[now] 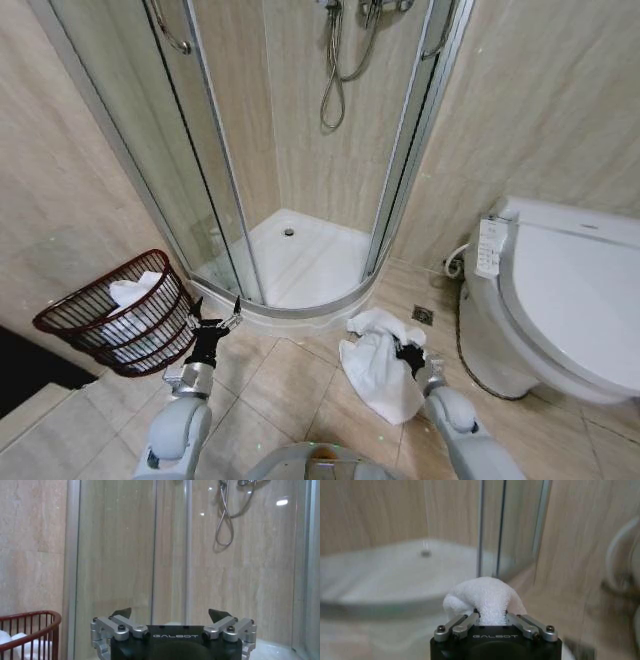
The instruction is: Discard the used towel into the hamper.
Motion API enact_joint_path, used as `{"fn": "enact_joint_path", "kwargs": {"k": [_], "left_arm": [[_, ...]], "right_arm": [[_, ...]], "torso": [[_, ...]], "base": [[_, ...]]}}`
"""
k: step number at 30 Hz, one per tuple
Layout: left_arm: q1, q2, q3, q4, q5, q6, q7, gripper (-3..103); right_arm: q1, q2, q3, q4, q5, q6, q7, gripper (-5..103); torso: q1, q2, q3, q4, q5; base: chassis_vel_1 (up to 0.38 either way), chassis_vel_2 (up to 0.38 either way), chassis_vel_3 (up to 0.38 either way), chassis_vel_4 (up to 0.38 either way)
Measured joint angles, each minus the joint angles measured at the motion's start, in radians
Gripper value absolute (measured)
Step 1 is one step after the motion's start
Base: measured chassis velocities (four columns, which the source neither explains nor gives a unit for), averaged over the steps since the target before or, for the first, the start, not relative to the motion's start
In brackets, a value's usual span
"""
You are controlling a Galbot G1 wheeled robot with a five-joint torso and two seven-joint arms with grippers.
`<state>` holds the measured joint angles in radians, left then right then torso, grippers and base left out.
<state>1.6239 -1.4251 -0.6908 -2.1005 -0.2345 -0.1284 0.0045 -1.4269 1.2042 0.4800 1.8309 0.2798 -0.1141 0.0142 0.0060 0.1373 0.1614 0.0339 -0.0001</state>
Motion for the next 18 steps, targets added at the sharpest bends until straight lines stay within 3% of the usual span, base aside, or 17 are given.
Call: {"fn": "enact_joint_path", "kwargs": {"k": [6,9,18], "left_arm": [[0.005,0.001,-0.001,-0.002,-0.003,-0.005,0.002,100],[0.005,0.005,0.002,-0.005,-0.003,-0.005,0.005,100],[0.009,0.013,0.008,-0.007,-0.002,-0.002,0.012,100]], "right_arm": [[-0.088,0.024,0.028,0.169,-0.067,0.035,0.019,12],[-0.17,0.06,0.049,0.247,-0.185,0.115,0.013,12],[-0.252,0.093,0.061,0.383,-0.228,0.141,0.011,12]], "torso": [[0.0,0.0,0.0,0.0,0.0],[0.0,0.0,0.0,-0.0003,0.0],[0.0,0.0,0.0,-0.0002,0.0003]], "base": [[0.0,0.0,0.0,0.0],[0.0,0.0,0.0,0.0],[0.0,0.0,0.0,0.0]]}}
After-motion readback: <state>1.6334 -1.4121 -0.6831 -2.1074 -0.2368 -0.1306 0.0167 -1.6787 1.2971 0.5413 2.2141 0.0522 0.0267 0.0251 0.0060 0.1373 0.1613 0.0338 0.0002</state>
